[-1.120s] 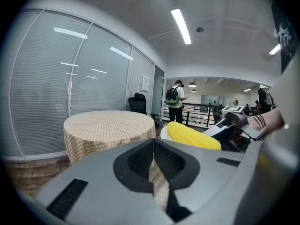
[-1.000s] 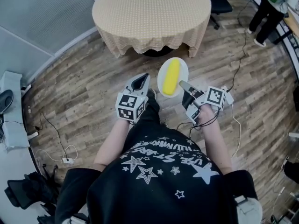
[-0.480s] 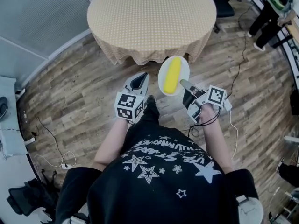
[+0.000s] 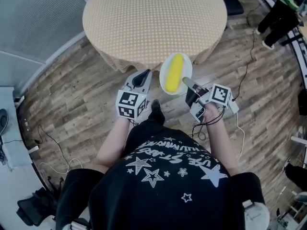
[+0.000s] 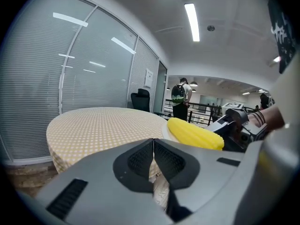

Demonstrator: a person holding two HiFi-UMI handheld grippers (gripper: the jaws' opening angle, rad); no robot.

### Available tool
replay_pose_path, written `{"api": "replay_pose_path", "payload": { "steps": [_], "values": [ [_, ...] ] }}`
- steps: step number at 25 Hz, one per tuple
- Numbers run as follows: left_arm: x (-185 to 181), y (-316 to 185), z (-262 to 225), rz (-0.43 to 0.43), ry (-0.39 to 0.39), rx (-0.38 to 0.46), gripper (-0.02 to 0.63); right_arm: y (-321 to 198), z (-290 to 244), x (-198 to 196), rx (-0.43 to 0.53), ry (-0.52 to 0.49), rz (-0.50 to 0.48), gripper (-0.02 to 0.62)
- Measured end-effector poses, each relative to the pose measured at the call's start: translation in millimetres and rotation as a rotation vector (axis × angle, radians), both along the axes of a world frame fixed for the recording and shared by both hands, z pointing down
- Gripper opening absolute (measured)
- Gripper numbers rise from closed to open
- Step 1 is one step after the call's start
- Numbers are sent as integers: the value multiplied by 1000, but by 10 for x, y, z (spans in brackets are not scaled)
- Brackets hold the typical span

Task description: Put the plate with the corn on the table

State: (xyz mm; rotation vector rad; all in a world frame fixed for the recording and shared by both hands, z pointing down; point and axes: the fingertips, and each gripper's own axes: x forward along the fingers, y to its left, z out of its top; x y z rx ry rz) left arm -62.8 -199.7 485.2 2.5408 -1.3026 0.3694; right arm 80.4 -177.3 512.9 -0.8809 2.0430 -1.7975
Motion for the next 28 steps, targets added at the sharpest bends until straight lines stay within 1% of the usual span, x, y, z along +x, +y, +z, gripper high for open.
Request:
{"api": "replay_pose_path", "payload": {
  "steps": [3, 10, 14, 16, 19, 22, 25, 28],
  "values": [
    [-62, -207, -1, 5, 1, -4, 11, -175, 1, -11, -5, 11, 16, 40],
    [-100, -669, 47, 49, 0, -11, 11, -639, 42, -5, -20, 7, 70, 40],
    [-96, -804, 113, 80, -14, -20, 11, -752, 72, 3, -26, 11, 90, 40],
    [-105, -836, 135, 83, -16, -24, 12, -770, 100, 12, -35, 10, 97, 40],
    [-101, -851, 168, 74, -14, -40, 11, -803, 138, 30, -48, 21, 85, 40],
    [-14, -926, 192, 56, -11, -53, 12, -947, 173, 118, -48, 25, 62, 40],
    [26, -1037, 207, 13, 1, -71, 12, -1146, 221, 186, -53, 26, 35, 40],
    [-24, -1152, 219, -49, -8, -77, 11, -1311, 259, 181, -54, 39, -20, 40]
  ]
}}
